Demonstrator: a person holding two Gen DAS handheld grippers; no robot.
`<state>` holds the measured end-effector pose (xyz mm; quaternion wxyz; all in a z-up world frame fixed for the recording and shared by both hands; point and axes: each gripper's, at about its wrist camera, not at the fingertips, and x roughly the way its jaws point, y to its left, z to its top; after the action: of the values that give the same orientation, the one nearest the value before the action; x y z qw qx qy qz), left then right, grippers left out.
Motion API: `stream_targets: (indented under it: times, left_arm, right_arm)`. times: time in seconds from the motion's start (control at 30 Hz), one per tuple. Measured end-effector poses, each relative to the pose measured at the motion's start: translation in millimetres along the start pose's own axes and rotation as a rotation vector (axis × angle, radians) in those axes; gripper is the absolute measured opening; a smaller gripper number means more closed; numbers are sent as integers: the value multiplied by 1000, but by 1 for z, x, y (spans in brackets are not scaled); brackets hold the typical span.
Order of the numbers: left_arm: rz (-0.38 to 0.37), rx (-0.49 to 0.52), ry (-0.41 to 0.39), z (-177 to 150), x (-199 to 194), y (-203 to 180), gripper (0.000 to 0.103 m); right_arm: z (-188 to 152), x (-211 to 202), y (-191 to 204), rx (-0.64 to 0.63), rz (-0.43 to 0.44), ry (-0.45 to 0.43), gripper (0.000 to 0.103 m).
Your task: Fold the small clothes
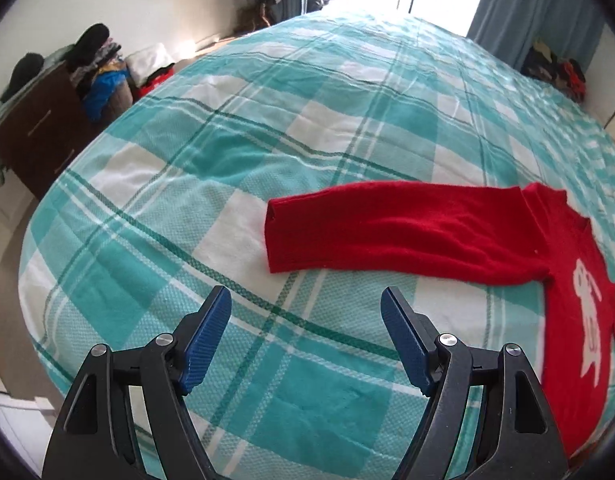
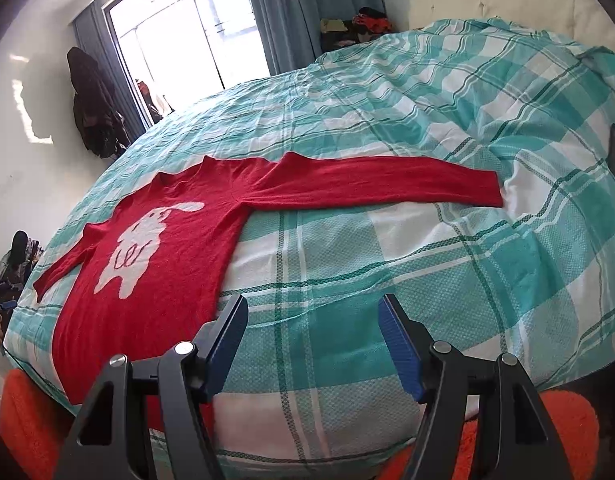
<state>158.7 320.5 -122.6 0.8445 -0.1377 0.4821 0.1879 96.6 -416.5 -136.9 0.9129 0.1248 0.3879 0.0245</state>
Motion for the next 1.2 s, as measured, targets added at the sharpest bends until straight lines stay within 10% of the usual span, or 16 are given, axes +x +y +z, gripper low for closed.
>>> stream_targets:
  times: [0.27, 0.37, 0.53, 0.7, 0.97, 1.1, 1.2]
  left_arm:
    - [-59, -324, 43, 31, 66, 51, 71]
    - [-178, -323, 62, 31, 74, 54, 6]
    - [-151, -378, -5, 16, 33, 71, 4]
    - [-32, -452, 90, -8, 39, 88, 0]
    - [27, -404, 108, -16, 44, 87, 5]
    - [64, -353, 27, -28, 6, 76, 67]
    - [86, -277, -55, -42, -30, 56, 72]
  right_arm:
    - [-4, 8, 12, -61, -25, 49, 67]
    - [-4, 12, 14, -69, -37, 65, 67]
    - [-2, 20, 16, -66, -48, 85, 67]
    - [-3, 27, 21, -92, -45, 103, 67]
    - [-4, 20, 9, -34, -36, 76, 67]
    - [-2, 16, 2, 4, -49, 59, 67]
    - [-1, 16, 0, 12, -57, 59, 67]
